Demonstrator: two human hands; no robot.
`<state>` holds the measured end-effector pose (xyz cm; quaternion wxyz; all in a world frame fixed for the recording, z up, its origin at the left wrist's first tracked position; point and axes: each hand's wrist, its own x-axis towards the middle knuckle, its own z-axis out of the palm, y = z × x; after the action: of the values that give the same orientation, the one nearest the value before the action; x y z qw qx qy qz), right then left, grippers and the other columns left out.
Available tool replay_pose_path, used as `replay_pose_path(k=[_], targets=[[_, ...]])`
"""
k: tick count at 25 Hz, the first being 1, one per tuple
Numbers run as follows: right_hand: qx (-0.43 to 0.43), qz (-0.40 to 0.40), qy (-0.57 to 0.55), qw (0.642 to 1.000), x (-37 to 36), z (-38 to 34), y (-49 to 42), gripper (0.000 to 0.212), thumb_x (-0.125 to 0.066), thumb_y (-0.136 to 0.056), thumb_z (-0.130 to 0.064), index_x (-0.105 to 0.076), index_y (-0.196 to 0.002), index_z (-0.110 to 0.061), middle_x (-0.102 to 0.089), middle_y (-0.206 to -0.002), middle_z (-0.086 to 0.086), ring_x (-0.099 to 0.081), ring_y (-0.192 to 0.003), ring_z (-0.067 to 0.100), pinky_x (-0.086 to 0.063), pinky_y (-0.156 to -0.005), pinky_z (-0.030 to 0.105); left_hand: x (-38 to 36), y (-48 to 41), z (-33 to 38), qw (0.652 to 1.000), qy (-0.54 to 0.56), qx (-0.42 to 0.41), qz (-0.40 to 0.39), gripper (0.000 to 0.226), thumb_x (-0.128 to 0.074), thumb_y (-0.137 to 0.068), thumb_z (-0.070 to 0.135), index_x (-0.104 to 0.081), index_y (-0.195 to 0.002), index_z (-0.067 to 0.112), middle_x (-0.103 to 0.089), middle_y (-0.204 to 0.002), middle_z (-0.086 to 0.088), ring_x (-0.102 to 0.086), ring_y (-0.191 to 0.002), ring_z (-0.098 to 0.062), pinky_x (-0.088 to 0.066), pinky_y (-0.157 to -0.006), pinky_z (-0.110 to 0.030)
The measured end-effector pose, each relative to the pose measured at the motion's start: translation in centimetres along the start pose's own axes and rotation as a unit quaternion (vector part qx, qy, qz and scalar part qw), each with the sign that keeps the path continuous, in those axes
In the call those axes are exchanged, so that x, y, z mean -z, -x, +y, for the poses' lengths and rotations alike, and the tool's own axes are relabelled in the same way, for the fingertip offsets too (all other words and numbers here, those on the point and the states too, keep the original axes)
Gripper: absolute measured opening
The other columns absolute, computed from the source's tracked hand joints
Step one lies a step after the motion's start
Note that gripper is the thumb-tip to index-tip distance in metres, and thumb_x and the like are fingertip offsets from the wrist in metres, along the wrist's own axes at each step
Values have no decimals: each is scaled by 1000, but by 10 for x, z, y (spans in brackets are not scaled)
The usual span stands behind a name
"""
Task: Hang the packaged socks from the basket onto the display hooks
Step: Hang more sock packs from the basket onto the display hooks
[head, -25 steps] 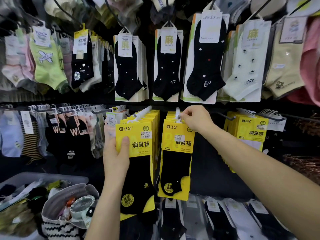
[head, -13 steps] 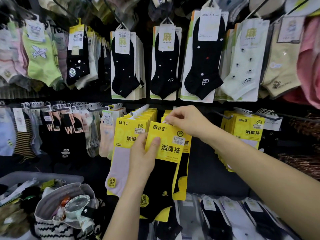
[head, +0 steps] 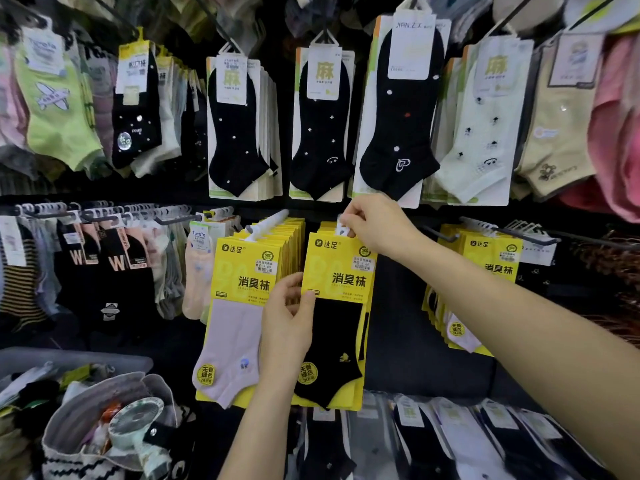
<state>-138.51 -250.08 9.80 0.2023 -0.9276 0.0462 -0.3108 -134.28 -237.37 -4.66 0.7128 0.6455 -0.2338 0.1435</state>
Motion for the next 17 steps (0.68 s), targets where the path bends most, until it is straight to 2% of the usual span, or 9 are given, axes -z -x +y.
replay_pose_path(k=[2, 6, 8, 10, 12, 15, 17], targets=[[-4, 5, 3, 1000, -3, 1, -3, 16, -51, -94, -23, -60, -81, -18, -66, -83, 4, -66, -80, 27, -55, -76, 43, -2, 0, -4, 1000, -23, 1, -10, 16, -58, -89, 19, -64, -102, 28, -67, -91, 11, -65, -82, -5, -53, -69, -25], [7, 6, 20, 1000, -5, 7, -3, 19, -52, -92, -21, -61, -76, -17, -64, -76, -1, -66, -78, 26, -55, -75, 45, -2, 0, -4, 996, -88, -2, -24, 17, -61, -86, 22, -58, -85, 38, -65, -84, 12, -62, -77, -8, -53, -66, -26], [4, 4, 19, 1000, -11, 9, -1, 18, -51, -91, -19, -60, -75, -19, -61, -71, -6, -66, -78, 24, -56, -74, 44, -1, 0, -2, 989, -144, -11, -20, 15, -62, -86, 25, -54, -88, 38, -63, -91, 13, -59, -76, -4, -49, -61, -22], [-6, 15, 8, 1000, -17, 13, 0, 10, -53, -90, -20, -60, -83, -19, -61, -74, -8, -65, -80, 21, -54, -76, 42, 0, 1, 3, 974, -222, -49, -7, 17, -61, -87, 27, -53, -101, 31, -58, -98, 12, -55, -77, -3, -41, -60, -19], [-11, 62, -10, 998, -19, 17, 4, 4, -57, -88, -24, -57, -90, -20, -62, -81, -6, -62, -82, 17, -52, -77, 39, 6, -1, 9, 964, -249, -87, 16, 28, -61, -87, 26, -54, -113, 24, -53, -104, 10, -52, -84, -6, -39, -68, -21], [24, 143, -85, 986, -24, 10, 26, 3, -58, -87, -24, -56, -85, -25, -58, -72, -11, -55, -70, 4, -49, -67, 30, 26, -7, 17, 974, -197, -94, 66, 31, -62, -86, 21, -56, -116, 19, -53, -107, 8, -53, -100, -10, -44, -84, -27], [30, 104, -135, 985, -41, -3, 46, 7, -59, -86, -26, -56, -80, -29, -56, -68, -14, -53, -66, -1, -43, -61, 19, 46, -13, 14, 974, -185, -74, 107, 35, -63, -86, 20, -54, -120, 17, -51, -113, 7, -50, -113, -14, -42, -93, -29]])
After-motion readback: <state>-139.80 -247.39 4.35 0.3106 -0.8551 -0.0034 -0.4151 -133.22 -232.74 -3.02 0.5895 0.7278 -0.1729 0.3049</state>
